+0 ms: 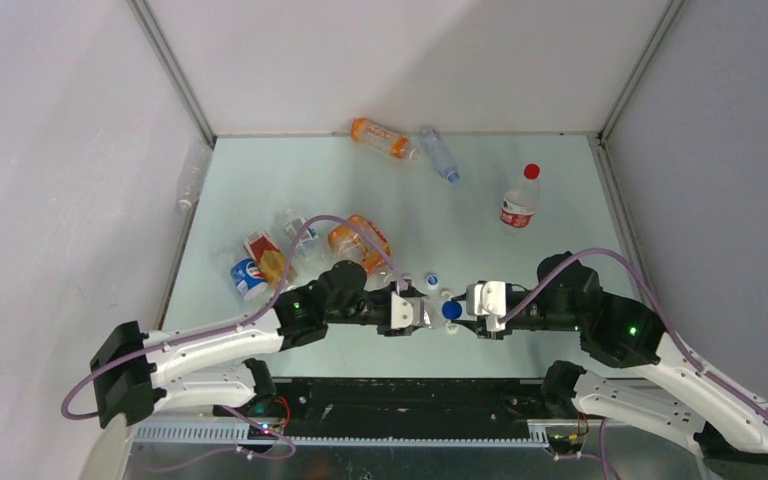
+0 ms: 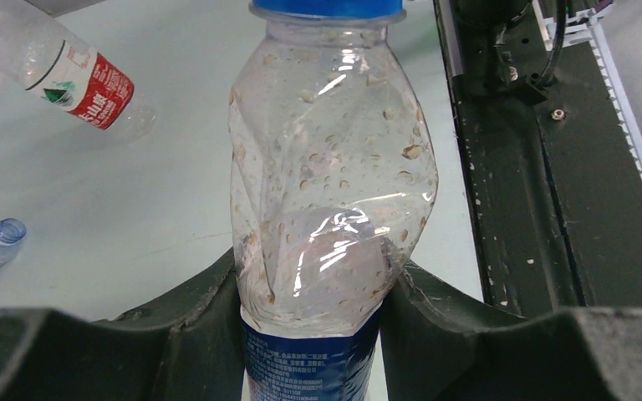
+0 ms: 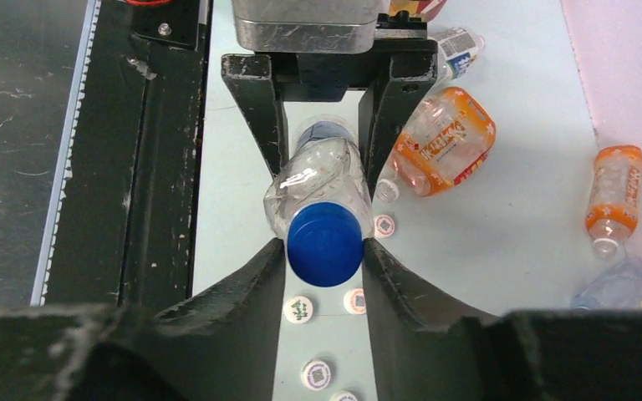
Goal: Screw on the bottle caps
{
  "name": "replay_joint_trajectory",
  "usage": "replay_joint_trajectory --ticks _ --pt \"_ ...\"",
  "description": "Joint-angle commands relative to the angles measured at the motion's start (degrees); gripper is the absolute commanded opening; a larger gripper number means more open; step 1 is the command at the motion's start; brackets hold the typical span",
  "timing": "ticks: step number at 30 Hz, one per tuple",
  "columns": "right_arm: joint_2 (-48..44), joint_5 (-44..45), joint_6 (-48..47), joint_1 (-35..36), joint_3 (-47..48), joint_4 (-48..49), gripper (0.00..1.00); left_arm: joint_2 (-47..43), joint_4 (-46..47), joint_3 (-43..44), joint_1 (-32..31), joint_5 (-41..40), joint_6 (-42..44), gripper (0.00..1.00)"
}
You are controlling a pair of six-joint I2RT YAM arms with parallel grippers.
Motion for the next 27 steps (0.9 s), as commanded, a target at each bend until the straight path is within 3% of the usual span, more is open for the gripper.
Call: replay_joint_trajectory --ticks 1,3,4,6,10,15,19,21,23,27 --pt "1.4 -1.6 0.8 0.5 -0.1 2.4 0.37 0.2 1.1 2.8 0.1 2.5 0.4 0.30" --pt "1.9 -1.8 2.2 0.5 0.0 3.5 0.26 0.3 1.4 2.7 0.1 2.4 0.5 0.31" --pt "2.1 -1.3 3.8 0.5 0.0 4.0 0.14 0.4 1.8 2.7 0.1 2.0 0.4 0.31" --pt "3.0 1.3 7.7 0.6 -0.1 5.9 0.00 0.5 2.7 2.6 0.0 0.1 0.1 0.31" --pt "5.0 13.0 25.0 0.6 0.0 10.7 0.00 0.2 8.5 0.4 -1.3 -9.8 -1.1 0.31" --pt "7.9 27.8 55.4 0.7 0.0 12.1 0.00 -0.1 18.7 -3.7 -5.1 -25.6 0.0 0.31" --pt "8.2 30.2 61.7 0.7 0.0 12.0 0.00 0.3 25.8 -6.8 -6.4 -34.5 -2.1 0.31" --pt "7.3 32.2 60.7 0.7 -0.1 12.3 0.09 0.3 27.9 -7.9 -6.4 -36.5 -4.7 0.31" --pt "6.2 34.2 58.1 0.6 -0.1 12.8 0.40 0.0 29.5 -8.8 -6.4 -37.6 -6.9 0.31" --pt "3.8 35.4 50.9 -0.1 -1.1 16.4 0.65 -0.1 32.0 -9.7 -6.3 -38.0 -11.2 0.31"
